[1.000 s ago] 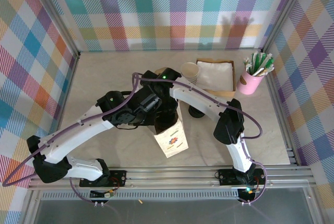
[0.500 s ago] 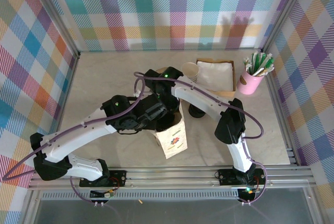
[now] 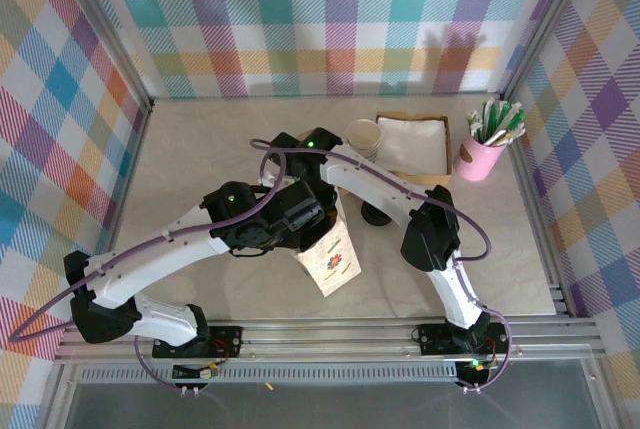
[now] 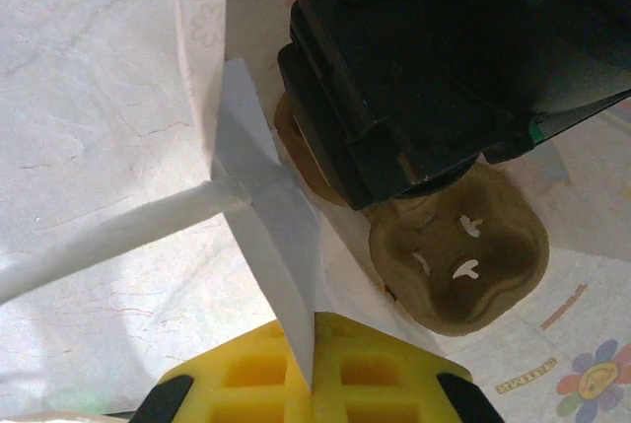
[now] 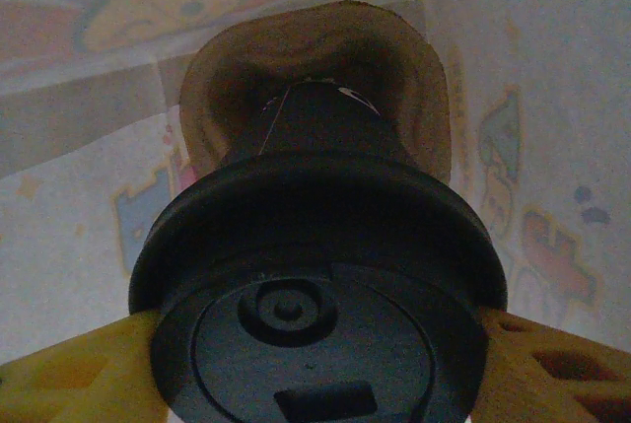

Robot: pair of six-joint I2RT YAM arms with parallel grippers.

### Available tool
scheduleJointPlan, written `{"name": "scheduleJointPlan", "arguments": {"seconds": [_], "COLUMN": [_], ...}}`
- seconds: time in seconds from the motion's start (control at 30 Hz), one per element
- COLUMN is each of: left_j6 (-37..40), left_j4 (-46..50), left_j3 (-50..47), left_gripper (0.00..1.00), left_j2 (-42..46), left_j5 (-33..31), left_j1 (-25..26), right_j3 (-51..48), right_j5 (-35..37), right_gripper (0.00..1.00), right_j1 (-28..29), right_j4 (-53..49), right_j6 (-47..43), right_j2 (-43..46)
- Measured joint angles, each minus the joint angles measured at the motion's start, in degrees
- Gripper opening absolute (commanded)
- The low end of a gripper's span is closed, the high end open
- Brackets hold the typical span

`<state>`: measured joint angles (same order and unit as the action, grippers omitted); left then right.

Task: Pack the takeout coffee

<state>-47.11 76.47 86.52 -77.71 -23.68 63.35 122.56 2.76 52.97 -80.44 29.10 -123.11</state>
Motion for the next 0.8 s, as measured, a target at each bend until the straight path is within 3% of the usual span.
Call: {"name": "scheduleJointPlan", "arguments": {"seconds": [0.13,0.4,0.8], "left_j6": [0.04,0.24,0.17], "left_j4": [0.22,1.55,2.23], "left_j3": [0.37,0.66,0.63], "left_gripper": [0.0,0.0,0.0], "left_j2": [-0.15,-0.31,0.24], "left_j5": [-0.09,-1.57,-3.91], "left_j1": [-0.02,-0.02,-0.46], "right_j3": [1.22,4.52,7.98], "right_j5": [0.17,0.15,0.17], "right_gripper": [0.55,0.78,0.9], "right_j1": [0.09,0.68,1.77], "right_j4": [-0.04,-0.63,-4.87], "right_j6": [-0.04,-0.11,0.28], "right_j2": [-0.72,-2.23,-2.54]}}
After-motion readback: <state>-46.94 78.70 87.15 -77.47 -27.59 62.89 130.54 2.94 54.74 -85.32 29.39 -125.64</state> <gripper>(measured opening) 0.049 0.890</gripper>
